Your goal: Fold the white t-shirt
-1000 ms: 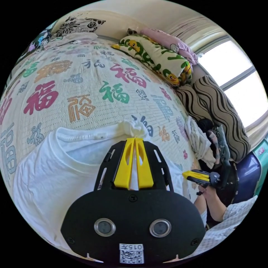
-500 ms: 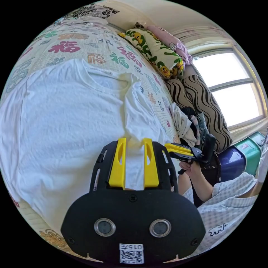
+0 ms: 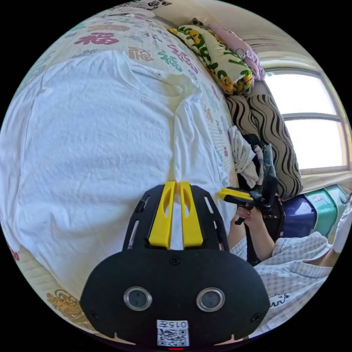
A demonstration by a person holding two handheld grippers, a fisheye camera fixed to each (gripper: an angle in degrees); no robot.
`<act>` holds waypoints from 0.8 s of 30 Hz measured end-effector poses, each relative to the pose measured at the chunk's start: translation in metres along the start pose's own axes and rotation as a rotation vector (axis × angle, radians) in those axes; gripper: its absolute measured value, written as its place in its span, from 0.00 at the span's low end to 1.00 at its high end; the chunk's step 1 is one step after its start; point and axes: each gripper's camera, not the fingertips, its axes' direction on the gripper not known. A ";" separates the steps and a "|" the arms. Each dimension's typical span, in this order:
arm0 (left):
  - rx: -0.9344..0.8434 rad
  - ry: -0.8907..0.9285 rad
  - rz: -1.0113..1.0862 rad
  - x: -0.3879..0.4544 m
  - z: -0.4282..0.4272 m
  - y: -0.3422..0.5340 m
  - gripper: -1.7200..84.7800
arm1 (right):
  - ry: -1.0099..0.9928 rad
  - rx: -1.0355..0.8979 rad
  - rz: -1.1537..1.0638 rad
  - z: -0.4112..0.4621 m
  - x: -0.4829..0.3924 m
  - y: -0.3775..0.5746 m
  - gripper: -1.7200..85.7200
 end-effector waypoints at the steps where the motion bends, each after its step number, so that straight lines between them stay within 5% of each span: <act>1: 0.009 -0.002 -0.004 0.001 -0.004 0.003 0.04 | 0.005 0.010 -0.003 -0.003 -0.003 0.000 0.05; 7: 0.098 -0.102 0.115 0.035 -0.035 0.033 0.04 | 0.041 0.133 -0.057 -0.025 -0.037 -0.006 0.03; 16: 0.032 -0.260 0.210 0.051 0.020 0.030 0.03 | 0.149 -0.027 -0.017 0.013 -0.064 -0.026 0.02; 24: 0.555 -0.206 -0.108 -0.049 -0.139 0.153 0.08 | 0.246 0.053 -0.135 -0.036 -0.161 -0.081 0.04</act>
